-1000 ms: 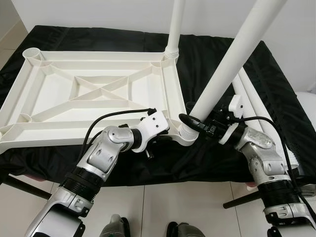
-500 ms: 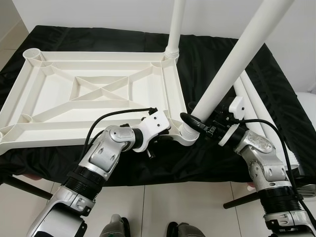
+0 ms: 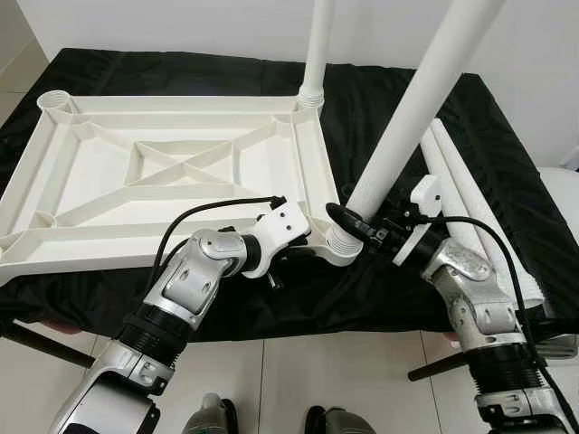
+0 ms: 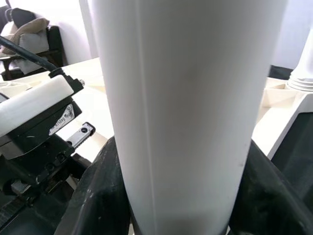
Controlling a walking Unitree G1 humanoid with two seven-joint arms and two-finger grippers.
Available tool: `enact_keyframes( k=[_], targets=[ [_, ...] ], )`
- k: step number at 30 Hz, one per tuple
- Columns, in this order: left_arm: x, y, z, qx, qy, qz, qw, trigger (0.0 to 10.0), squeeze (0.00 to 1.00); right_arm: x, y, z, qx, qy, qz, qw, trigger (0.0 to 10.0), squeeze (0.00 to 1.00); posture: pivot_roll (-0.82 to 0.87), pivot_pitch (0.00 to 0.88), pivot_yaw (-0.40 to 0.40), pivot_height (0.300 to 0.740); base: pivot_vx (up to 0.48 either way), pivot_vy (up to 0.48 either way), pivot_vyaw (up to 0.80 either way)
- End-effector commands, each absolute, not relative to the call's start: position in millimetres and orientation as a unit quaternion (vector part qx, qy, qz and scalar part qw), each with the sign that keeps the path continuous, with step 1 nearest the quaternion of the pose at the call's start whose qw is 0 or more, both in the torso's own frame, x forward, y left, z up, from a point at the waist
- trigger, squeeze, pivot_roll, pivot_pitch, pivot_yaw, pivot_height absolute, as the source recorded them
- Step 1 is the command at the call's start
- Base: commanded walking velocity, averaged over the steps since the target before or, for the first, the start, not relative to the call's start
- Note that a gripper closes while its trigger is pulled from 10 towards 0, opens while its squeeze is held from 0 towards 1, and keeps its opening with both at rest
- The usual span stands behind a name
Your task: Building children table
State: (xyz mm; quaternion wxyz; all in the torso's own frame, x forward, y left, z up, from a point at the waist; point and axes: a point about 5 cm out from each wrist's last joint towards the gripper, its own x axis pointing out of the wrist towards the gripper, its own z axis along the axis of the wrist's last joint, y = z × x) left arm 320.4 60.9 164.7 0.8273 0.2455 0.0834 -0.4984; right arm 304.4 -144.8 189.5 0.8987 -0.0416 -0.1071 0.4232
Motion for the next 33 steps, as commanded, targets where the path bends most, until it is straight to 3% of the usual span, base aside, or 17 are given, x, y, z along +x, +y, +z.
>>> enact_keyframes(
  k=[1, 33],
  targets=[
    [327.5, 64.9, 174.8, 0.253, 0.062, -0.445, 0.857, 10.0, 0.0, 301.2, -137.3, 169.6, -0.034, -0.063, 0.426, 0.902, 10.0, 0.0, -0.06, 0.162, -0.004, 0.74, 0.0, 0.0, 0.0],
    [331.8, 67.5, 177.9, 0.247, 0.061, -0.418, 0.872, 10.0, 0.0, 300.8, -131.2, 167.8, -0.023, -0.094, 0.264, 0.96, 10.0, 0.0, -0.06, 0.148, -0.011, 0.74, 0.0, 0.0, 0.0]
  ],
)
